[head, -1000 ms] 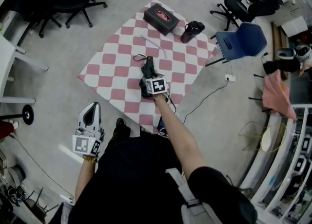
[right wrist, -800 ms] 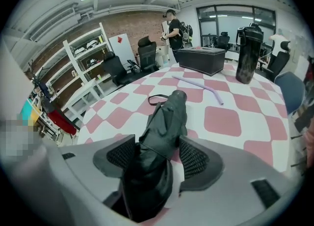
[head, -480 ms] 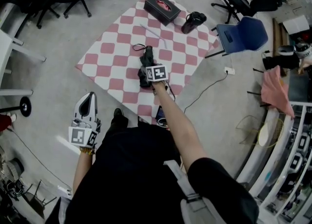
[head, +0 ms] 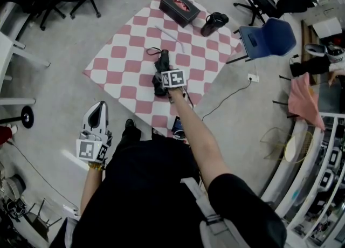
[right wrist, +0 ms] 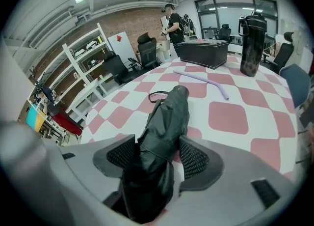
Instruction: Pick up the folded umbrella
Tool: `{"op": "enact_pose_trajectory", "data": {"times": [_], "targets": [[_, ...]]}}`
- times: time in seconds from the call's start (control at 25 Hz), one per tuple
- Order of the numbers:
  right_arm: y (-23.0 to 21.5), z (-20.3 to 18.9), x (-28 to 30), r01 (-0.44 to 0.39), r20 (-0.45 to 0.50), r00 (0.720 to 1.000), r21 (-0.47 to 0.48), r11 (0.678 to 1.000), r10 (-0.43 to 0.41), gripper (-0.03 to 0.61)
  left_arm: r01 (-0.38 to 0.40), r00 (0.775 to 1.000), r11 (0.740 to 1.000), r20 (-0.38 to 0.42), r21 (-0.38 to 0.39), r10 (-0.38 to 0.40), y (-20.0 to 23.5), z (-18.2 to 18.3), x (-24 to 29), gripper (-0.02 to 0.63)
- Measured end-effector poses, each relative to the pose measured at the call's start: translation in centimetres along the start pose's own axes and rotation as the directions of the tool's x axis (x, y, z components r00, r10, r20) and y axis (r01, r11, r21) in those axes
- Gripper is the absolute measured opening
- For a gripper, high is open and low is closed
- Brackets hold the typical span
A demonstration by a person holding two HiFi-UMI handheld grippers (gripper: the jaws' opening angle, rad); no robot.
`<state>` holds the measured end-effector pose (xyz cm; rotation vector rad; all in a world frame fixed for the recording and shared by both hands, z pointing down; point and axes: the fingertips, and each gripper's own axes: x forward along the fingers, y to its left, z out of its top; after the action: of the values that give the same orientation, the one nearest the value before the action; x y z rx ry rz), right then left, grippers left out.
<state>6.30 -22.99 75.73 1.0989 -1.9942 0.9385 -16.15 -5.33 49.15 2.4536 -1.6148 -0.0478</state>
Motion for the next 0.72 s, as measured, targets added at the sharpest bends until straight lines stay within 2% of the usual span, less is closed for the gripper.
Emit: {"op": "enact_pose_trajectory", "data": {"times": [0.4,0.72], "targets": [[0.0,-0.3,0.8,0.063,-0.05,0.997,0.012,0.998,-0.062,0.268,0.006,1.0,1.0,-0.005,-0.005,-0.006,0.0,-0.3,-0.2,0.009],[-0.1,-0.7,1.3,0.061,-0.063,0.996,0.031,0.998,-0.059,0.268,0.027,1.0,1.0,-0.01,-0.009,-0.027,-0.4,-0.6,0.0,0.009]]}}
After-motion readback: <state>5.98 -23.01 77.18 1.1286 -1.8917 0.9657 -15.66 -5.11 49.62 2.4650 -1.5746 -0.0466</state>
